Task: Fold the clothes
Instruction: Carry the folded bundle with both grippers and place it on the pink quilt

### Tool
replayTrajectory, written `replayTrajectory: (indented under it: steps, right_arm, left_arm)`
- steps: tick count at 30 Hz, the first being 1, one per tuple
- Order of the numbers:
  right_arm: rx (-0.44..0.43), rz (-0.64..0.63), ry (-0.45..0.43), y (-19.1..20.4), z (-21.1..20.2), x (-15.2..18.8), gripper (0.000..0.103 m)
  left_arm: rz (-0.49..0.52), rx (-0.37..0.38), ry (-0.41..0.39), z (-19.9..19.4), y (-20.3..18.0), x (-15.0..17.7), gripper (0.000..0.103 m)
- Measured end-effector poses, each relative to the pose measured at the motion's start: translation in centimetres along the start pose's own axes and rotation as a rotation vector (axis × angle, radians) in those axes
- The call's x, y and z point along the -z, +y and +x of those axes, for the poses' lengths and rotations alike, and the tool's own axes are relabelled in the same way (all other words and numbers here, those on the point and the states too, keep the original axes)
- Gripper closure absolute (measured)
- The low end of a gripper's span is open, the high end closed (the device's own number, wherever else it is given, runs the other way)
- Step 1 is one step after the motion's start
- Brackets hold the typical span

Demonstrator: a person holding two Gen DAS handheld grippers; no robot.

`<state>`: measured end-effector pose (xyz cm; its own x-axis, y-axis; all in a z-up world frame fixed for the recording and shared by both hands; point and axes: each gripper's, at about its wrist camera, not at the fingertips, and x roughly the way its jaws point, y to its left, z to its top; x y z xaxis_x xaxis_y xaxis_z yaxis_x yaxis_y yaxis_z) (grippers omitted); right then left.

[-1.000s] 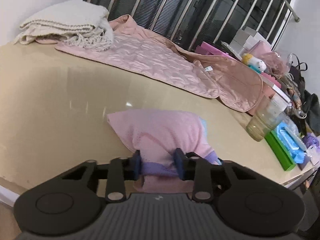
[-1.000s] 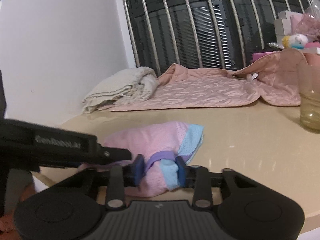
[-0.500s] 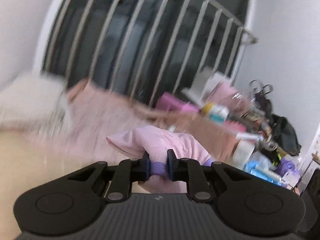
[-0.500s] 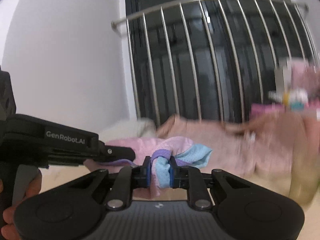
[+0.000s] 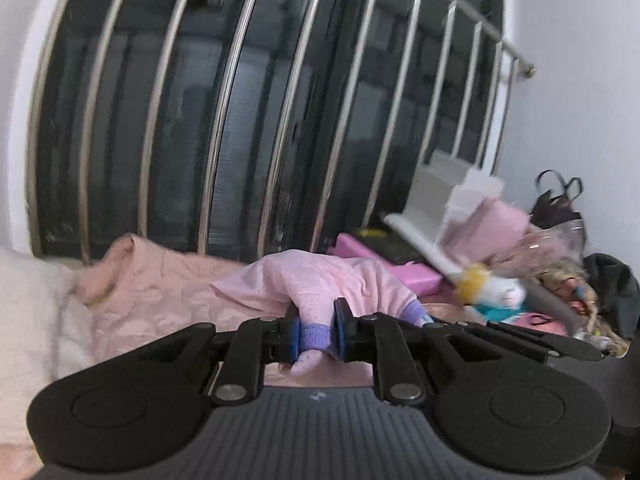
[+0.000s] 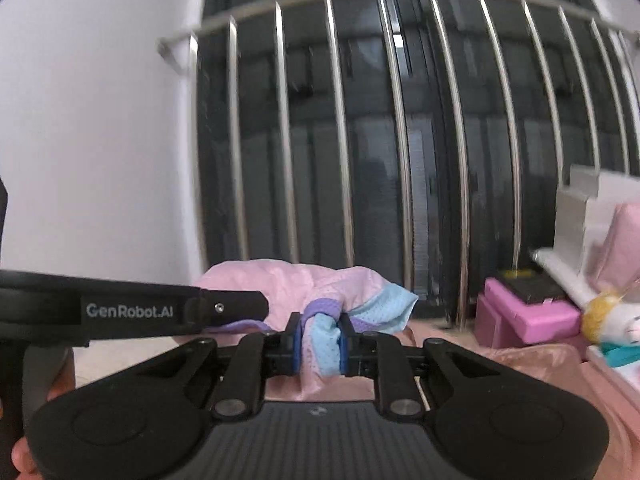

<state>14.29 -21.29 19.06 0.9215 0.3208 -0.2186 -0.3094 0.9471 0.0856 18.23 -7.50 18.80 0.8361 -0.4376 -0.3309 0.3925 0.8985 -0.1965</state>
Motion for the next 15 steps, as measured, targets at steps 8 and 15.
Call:
replayTrajectory:
  steps: [8, 15]
  right_arm:
    - [0.042, 0.065, 0.292, -3.9, 15.5, 8.1, 0.086]
    - [0.111, 0.067, 0.322, -4.2, 14.3, 10.0, 0.058]
  left_arm:
    - [-0.122, -0.008, 0.200, 13.6, 8.6, 8.1, 0.077]
    - [-0.121, -0.072, 0.232, 13.0, 11.1, 10.0, 0.042]
